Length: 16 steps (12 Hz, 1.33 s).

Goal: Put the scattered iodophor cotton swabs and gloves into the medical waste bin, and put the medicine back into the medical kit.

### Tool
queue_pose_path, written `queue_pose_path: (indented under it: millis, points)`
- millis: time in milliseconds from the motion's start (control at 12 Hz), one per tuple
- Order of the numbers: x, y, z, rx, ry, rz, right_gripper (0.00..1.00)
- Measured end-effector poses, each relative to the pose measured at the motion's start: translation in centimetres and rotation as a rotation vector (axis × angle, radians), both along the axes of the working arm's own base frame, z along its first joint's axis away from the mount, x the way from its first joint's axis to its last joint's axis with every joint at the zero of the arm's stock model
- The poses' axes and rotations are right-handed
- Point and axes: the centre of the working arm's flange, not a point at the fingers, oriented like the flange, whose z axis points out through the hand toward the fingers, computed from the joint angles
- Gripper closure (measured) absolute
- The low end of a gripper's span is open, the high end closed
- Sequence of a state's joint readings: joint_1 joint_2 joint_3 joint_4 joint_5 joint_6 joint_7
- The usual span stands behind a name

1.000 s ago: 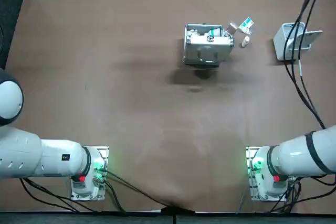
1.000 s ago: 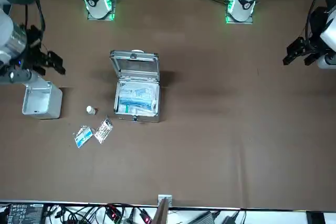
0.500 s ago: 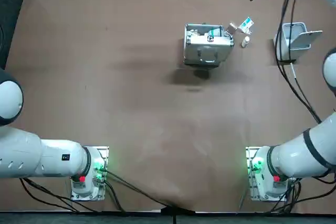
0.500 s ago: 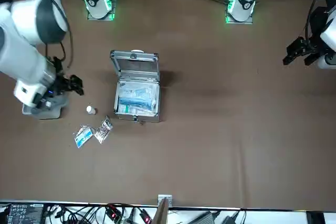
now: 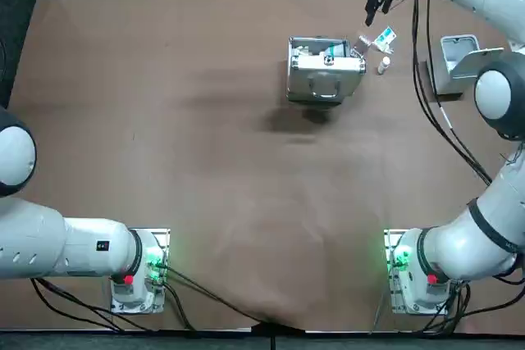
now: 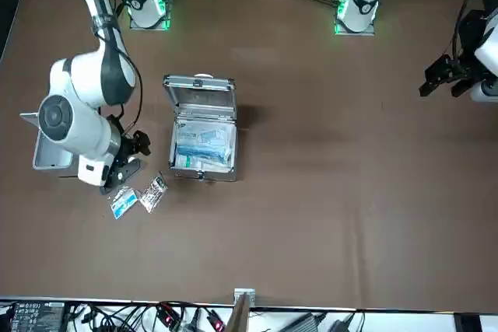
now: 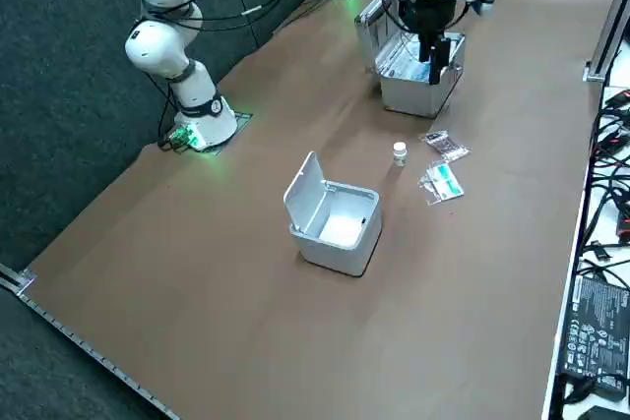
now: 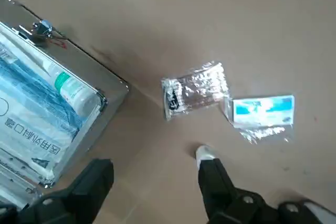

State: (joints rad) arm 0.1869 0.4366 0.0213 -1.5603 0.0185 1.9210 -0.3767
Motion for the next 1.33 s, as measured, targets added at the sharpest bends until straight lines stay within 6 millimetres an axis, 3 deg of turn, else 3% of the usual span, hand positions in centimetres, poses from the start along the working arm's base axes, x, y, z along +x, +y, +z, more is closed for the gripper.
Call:
queue_pose_path:
  millis: [250, 583, 1083, 1250, 1333]
  points:
    - [1.0, 0.4, -3.1, 0.02, 0.032, 0.073, 0.0]
    - [2.9, 0.6, -9.6, 0.017, 0.016, 0.152, 0.0]
    - [4.0, -1.0, -12.5, -0.083, -0.025, 0.272, 0.0]
    - [4.2, -1.8, -13.1, -0.1, -0.019, 0.279, 0.05]
    - [4.2, -2.3, -13.3, -0.12, -0.017, 0.289, 0.13]
